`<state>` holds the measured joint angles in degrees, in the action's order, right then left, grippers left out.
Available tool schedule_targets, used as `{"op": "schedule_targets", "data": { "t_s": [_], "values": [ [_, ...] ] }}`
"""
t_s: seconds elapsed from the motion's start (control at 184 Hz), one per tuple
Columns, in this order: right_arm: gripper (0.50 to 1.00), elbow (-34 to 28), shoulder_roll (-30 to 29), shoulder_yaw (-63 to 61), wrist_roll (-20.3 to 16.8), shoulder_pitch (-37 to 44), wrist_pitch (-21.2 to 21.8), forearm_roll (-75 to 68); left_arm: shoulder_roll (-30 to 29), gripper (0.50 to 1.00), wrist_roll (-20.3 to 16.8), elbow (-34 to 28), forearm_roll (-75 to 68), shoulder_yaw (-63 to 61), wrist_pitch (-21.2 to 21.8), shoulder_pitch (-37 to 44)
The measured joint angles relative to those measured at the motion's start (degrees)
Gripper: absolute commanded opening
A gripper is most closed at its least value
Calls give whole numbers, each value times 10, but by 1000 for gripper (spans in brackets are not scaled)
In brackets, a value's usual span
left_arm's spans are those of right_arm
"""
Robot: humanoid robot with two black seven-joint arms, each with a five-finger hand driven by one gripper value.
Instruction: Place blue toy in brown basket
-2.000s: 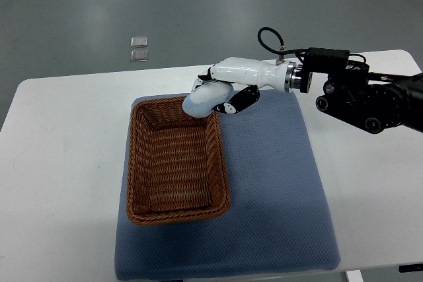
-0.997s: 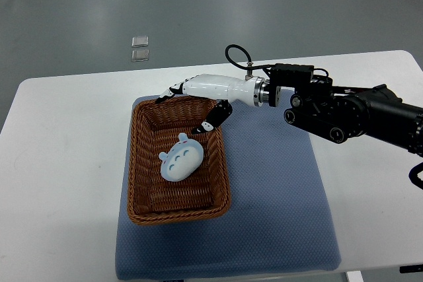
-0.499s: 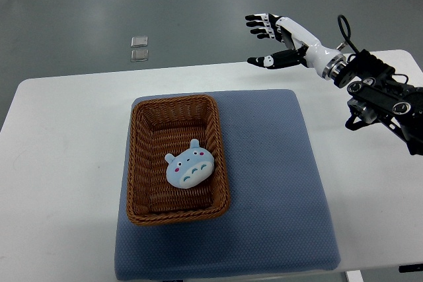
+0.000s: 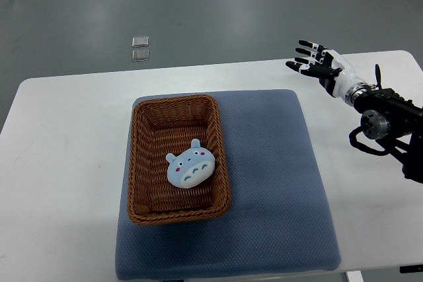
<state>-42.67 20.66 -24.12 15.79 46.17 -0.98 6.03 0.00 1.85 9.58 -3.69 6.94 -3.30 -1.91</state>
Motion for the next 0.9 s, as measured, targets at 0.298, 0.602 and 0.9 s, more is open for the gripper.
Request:
{"op": "schedule_targets", "data": {
  "t_s": [0.298, 0.602, 0.9],
  "values": [
    [913, 5, -10, -62, 8, -38, -1, -29, 0, 1000, 0, 0, 0, 0, 0, -2],
    [913, 10, -21, -70, 7, -67, 0, -20, 0, 1000, 0, 0, 0, -1, 0, -2],
    [913, 13, -56, -130, 19, -90, 0, -37, 0, 1000, 1, 0, 0, -1, 3, -2]
  ]
}}
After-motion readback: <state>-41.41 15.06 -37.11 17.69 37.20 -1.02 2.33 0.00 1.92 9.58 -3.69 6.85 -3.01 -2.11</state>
